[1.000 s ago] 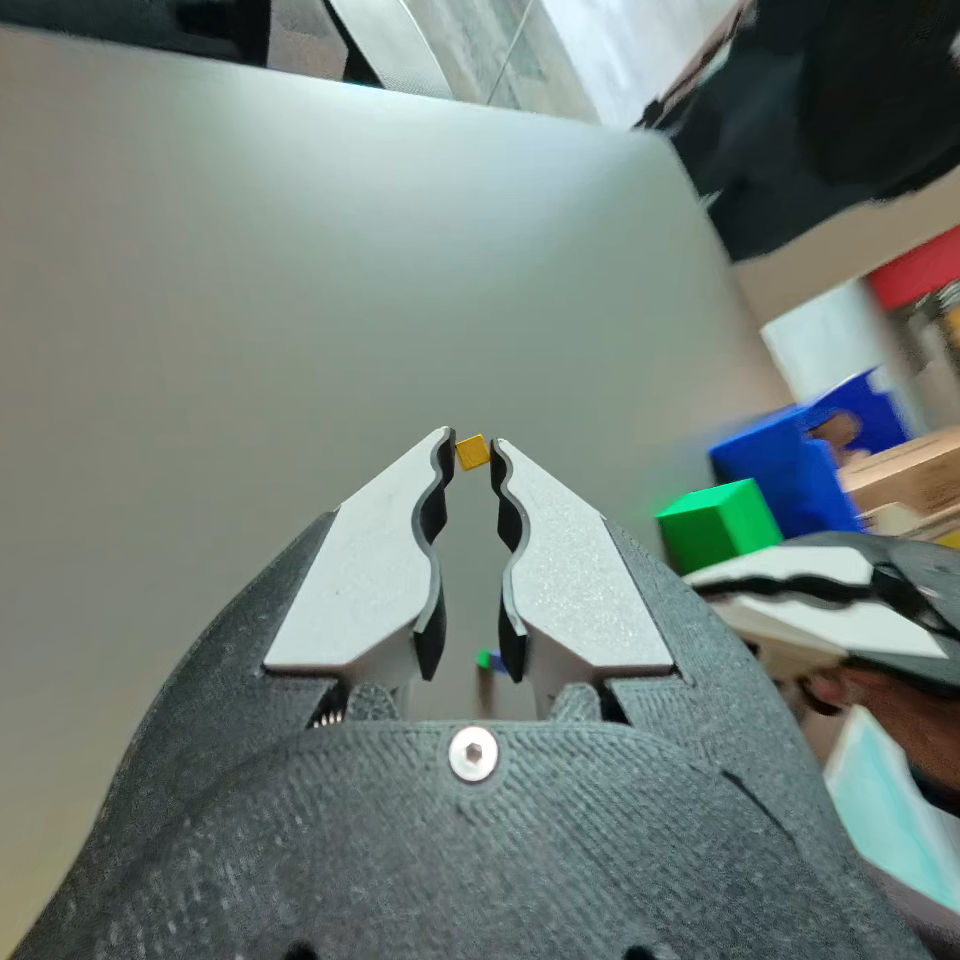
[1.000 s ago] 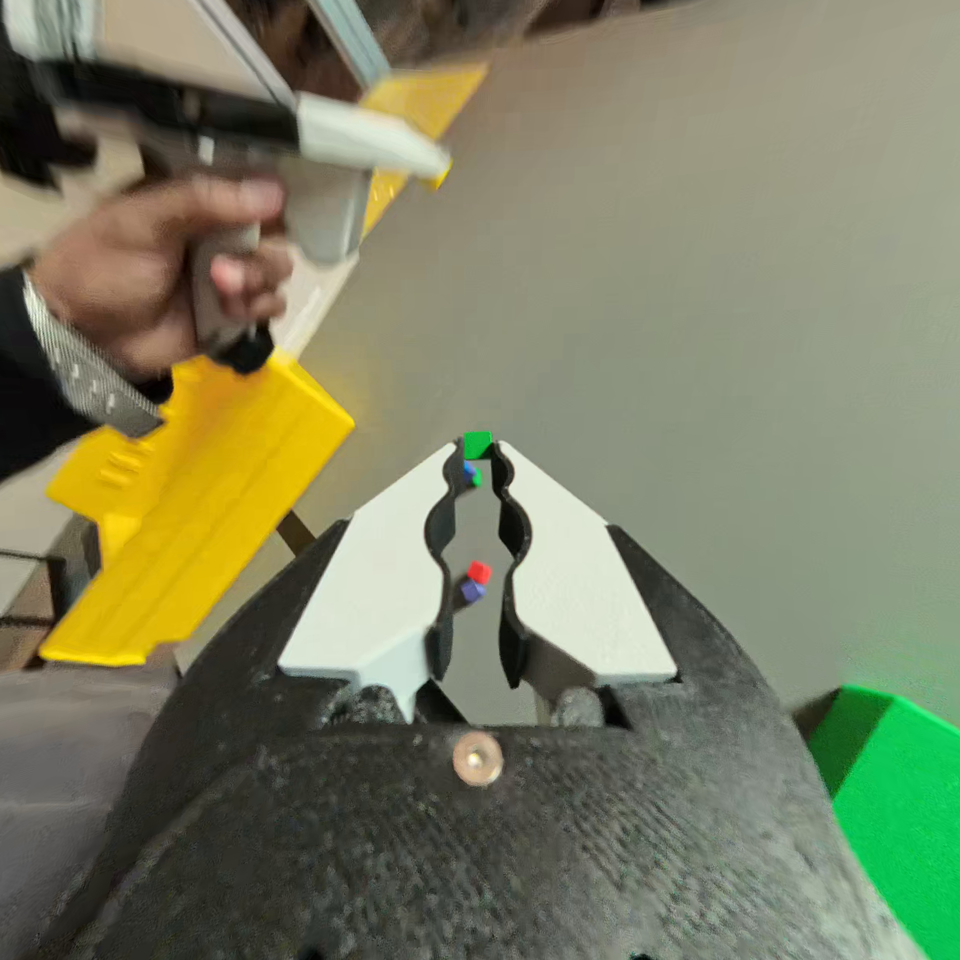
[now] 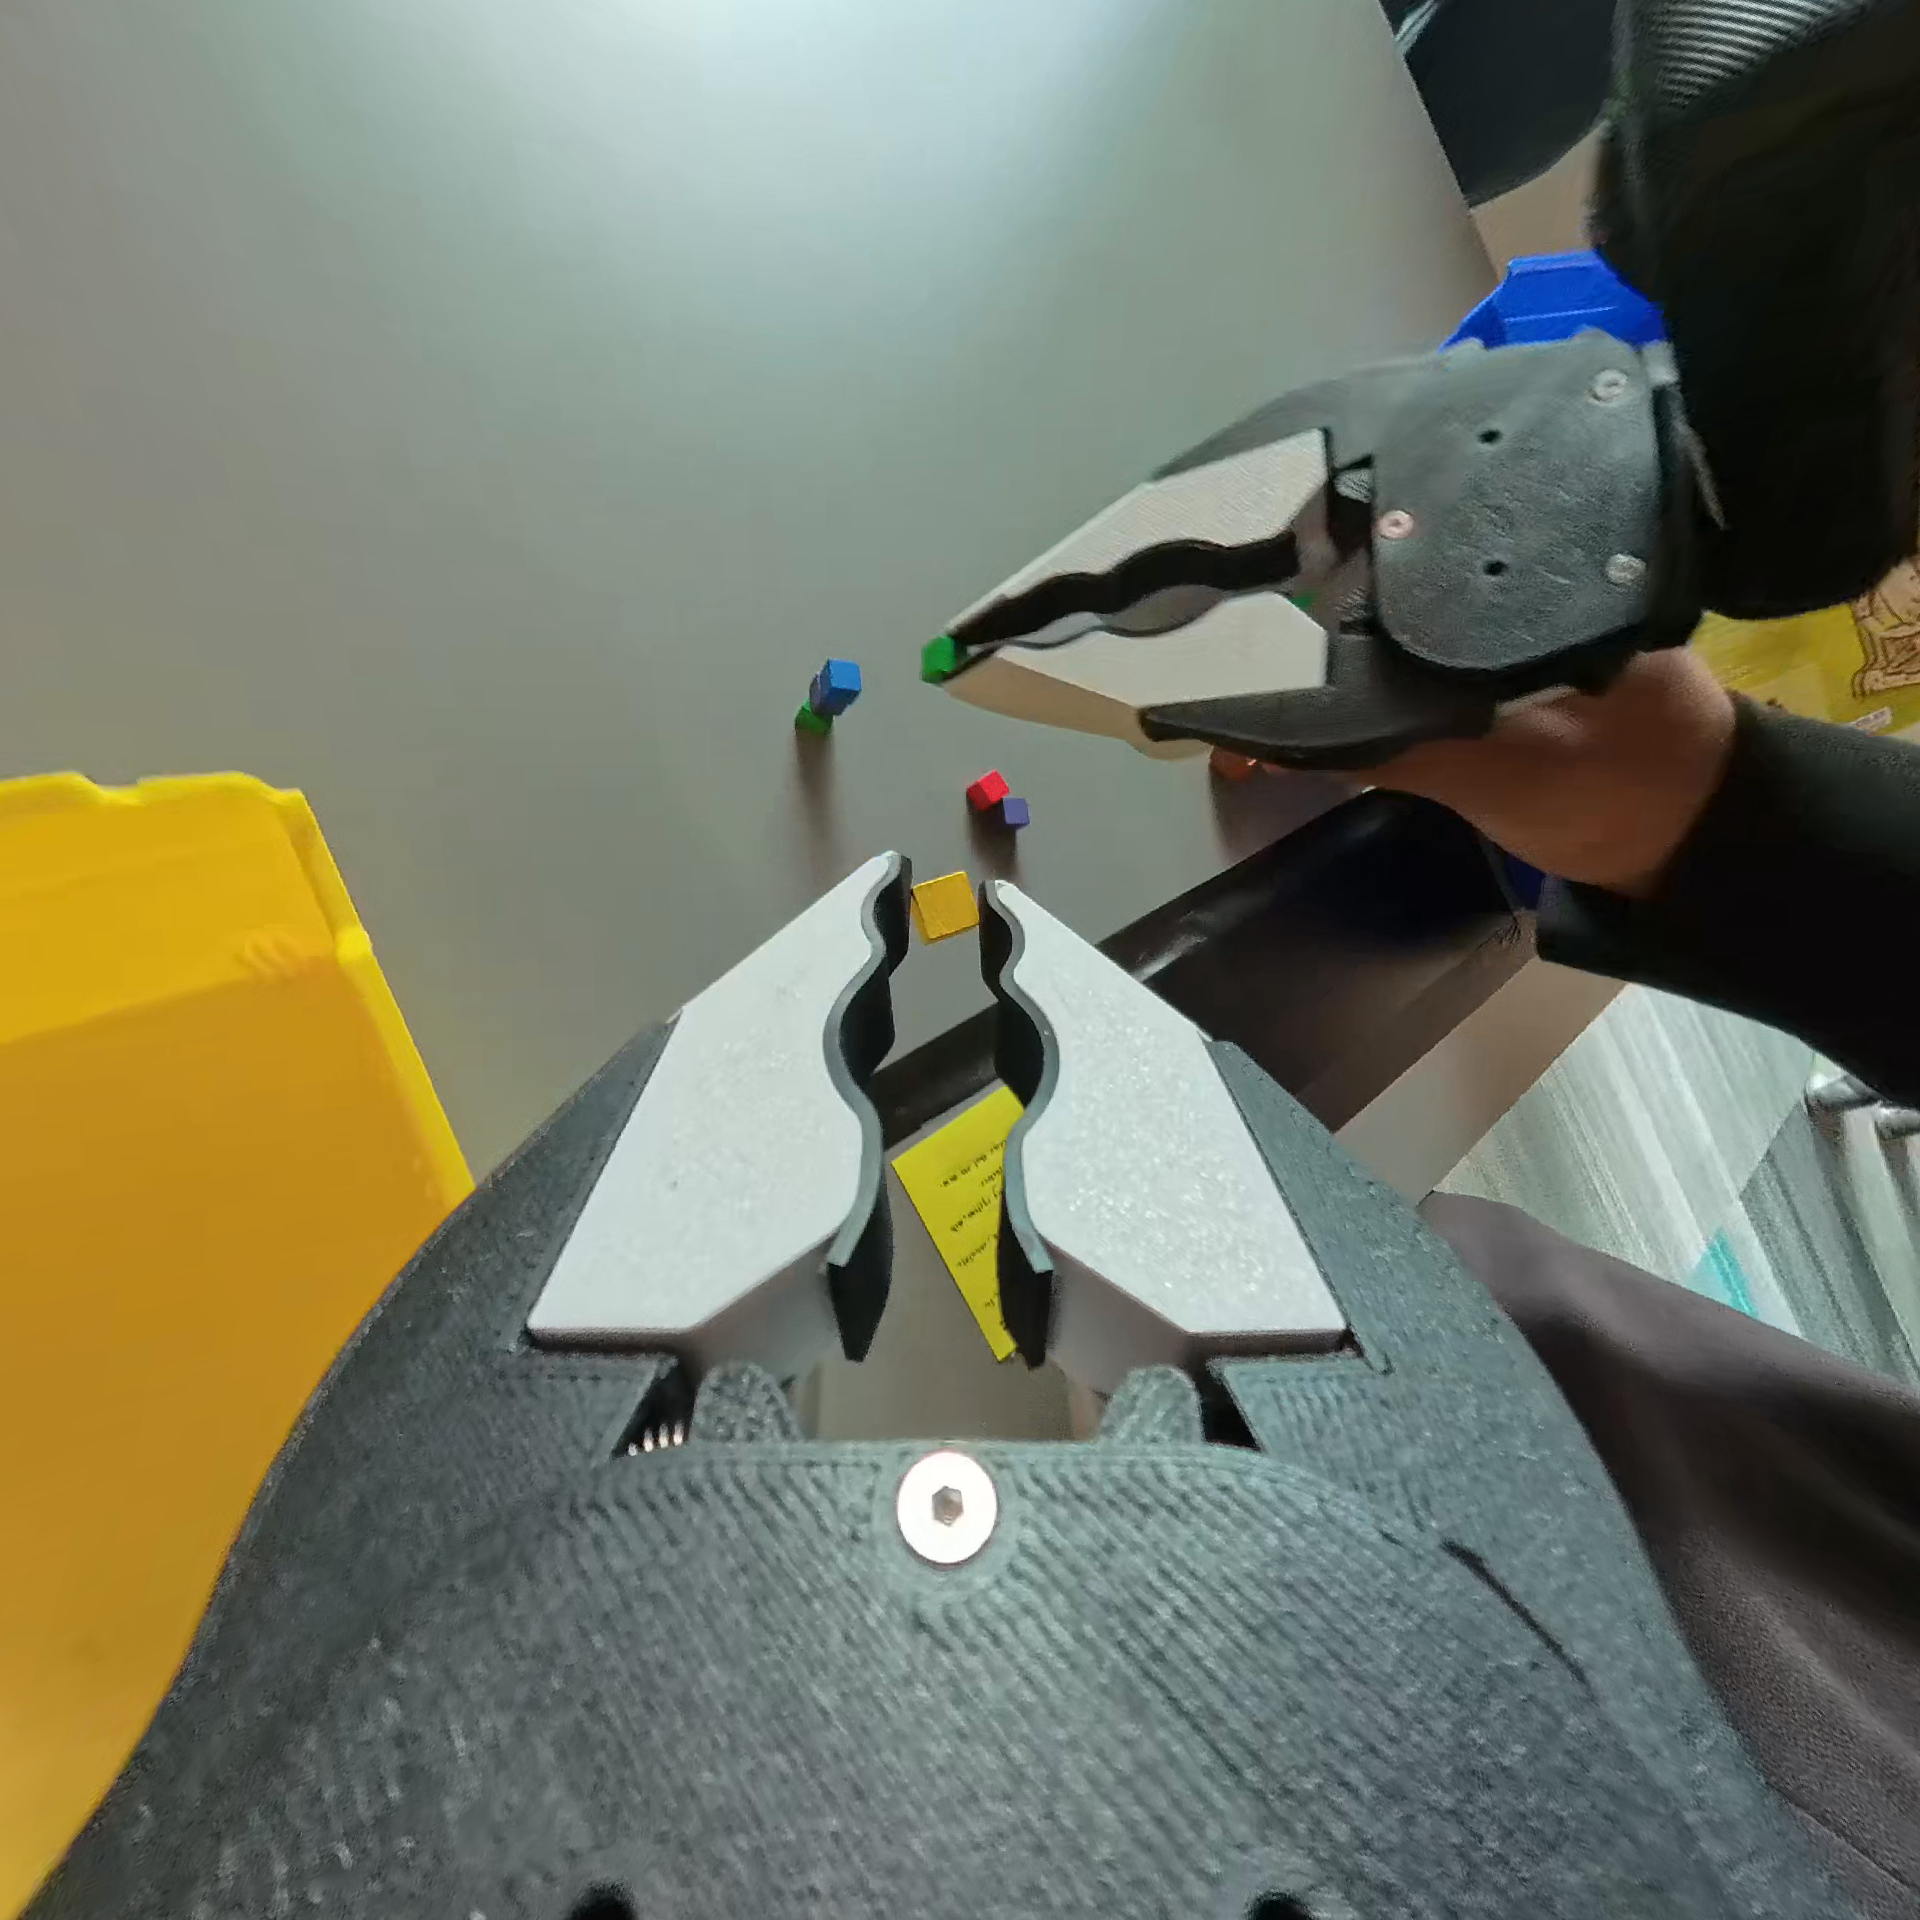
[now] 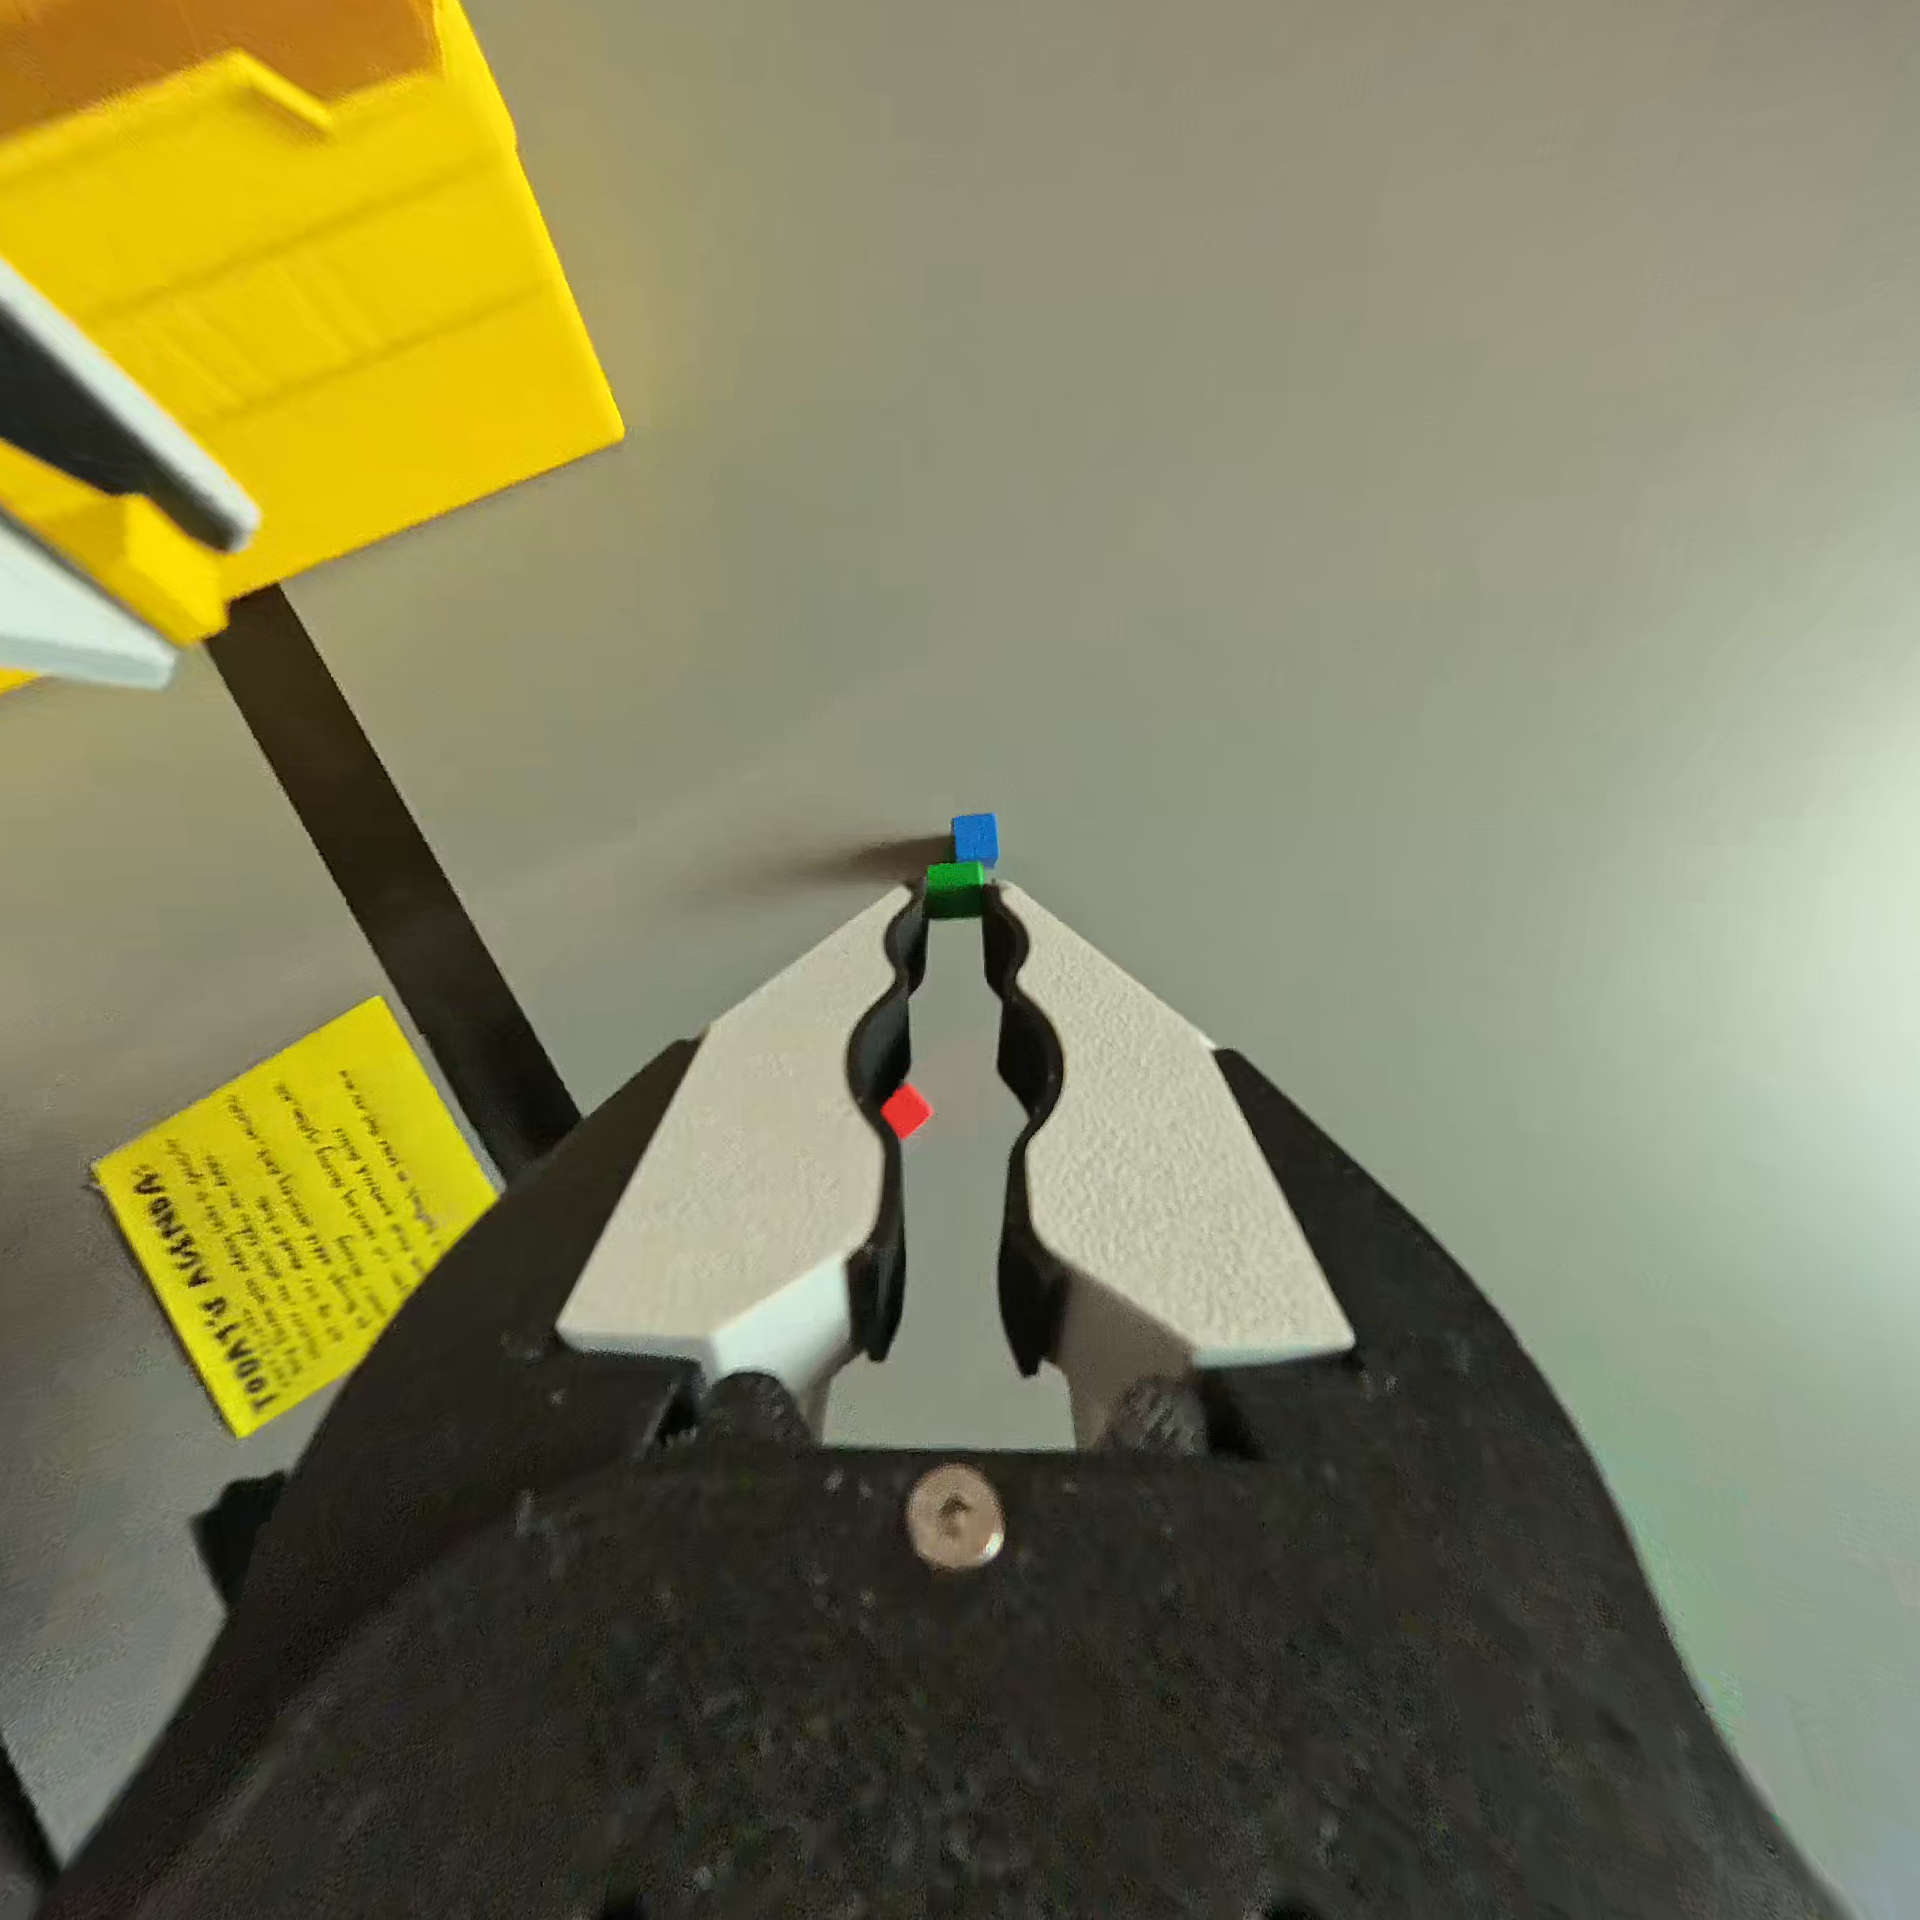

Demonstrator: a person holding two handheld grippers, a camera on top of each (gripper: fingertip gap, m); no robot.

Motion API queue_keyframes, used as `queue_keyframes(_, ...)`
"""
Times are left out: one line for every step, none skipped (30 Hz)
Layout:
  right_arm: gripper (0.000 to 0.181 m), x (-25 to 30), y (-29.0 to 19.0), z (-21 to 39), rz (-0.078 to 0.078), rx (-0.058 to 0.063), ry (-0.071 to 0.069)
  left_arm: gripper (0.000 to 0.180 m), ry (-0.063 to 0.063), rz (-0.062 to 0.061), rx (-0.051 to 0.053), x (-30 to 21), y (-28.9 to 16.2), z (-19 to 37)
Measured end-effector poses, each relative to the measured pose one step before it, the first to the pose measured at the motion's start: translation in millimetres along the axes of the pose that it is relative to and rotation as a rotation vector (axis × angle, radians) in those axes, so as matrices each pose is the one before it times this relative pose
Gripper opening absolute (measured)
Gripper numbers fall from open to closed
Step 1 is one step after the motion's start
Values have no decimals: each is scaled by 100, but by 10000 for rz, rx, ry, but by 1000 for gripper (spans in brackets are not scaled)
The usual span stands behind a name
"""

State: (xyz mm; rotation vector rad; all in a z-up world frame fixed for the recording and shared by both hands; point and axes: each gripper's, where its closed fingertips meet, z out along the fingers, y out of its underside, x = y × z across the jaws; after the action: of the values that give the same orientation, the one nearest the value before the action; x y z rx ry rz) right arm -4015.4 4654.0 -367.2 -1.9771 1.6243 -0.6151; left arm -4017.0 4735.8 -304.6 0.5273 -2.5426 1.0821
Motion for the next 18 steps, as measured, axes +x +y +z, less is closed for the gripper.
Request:
queue_keyframes(8,-9,-121,641,-261,-143,-105,9,-7,-78,9,142,420,-76)
queue_keyframes(9,-70,-100,545,-196,-131,-186,9,-5,-83,-4,157,413,-71)
queue_keyframes(9,41,-69,392,-230,-152,-132,10,10,-86,13,173,391,-45)
queue_keyframes(9,206,-112,236,-275,-110,-31,10,29,-87,7,196,392,-14)
queue_keyframes(9,214,-163,155,-224,-52,-39,10,45,-83,-19,216,420,40)
queue_keyframes(9,149,-94,161,-119,-53,-92,10,41,-64,-36,199,437,87)
queue_keyframes(9,143,18,189,-59,-85,-90,10,44,-46,-33,193,396,112)
queue_keyframes(9,120,127,211,-49,-115,-70,10,52,-39,-20,207,319,123)
queue_keyframes(9,41,178,220,-40,-127,-79,10,54,-33,-6,202,232,116)
queue_keyframes(9,-46,161,173,-28,-113,-84,9,56,-25,4,191,138,98)
queue_keyframes(9,-41,121,104,-41,-86,-39,9,45,-16,11,159,73,85)
queue_keyframes(9,76,81,3,-48,-48,45,9,30,-2,10,118,18,66)
queue_keyframes(9,143,-31,-103,94,58,63,9,21,3,12,70,-11,68)
queue_keyframes(9,50,-176,-221,389,205,-62,9,28,-9,32,46,-75,50)
queue_keyframes(9,-67,-299,-323,644,321,-213,10,67,-47,57,39,-127,77)
queue_keyframes(9,-70,-403,-420,754,402,-275,10,172,-113,122,125,-257,66)
queue_keyframes(8,4,-456,-500,749,439,-258,10,333,-220,236,251,-436,29)
queue_keyframes(8,85,-441,-522,657,407,-210,10,444,-258,344,305,-649,-85)
